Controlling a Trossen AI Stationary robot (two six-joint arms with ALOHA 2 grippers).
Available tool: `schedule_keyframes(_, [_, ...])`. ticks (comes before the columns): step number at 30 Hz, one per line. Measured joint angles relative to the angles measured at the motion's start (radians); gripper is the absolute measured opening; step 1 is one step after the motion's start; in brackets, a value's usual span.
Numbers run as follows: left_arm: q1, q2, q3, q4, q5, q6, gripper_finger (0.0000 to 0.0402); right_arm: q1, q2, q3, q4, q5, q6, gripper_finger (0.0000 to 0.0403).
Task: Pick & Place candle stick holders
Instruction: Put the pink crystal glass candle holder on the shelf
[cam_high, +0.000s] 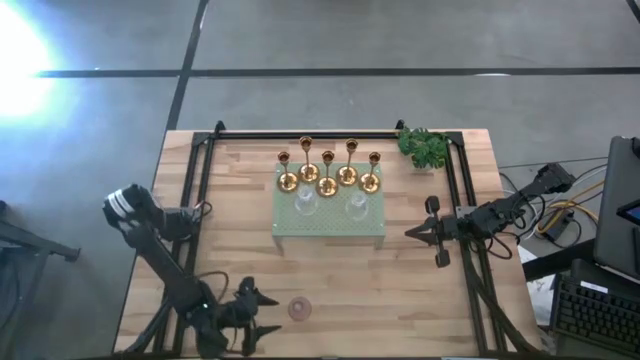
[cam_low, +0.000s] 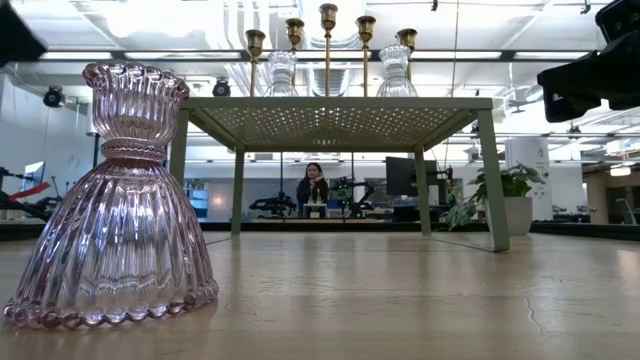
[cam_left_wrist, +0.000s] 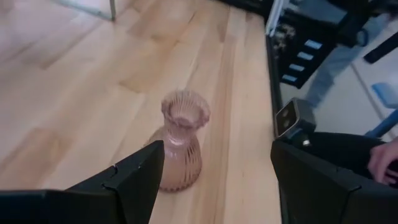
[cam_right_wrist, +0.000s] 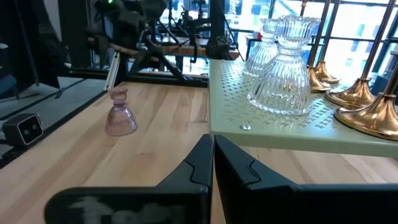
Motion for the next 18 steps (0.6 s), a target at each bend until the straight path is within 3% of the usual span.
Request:
schedule_keyframes(8, [0.022,0.158,0.051,-0.001,-0.031,-0.098,0.0298,0.0,0.0,0.0,0.0,0.0,0.0,0.0009])
schedule_keyframes(18, [0.09,0.211,0.052,0.019,-0.039,-0.159,0.0298,0.0,0.0,0.0,0.0,0.0,0.0,0.0009])
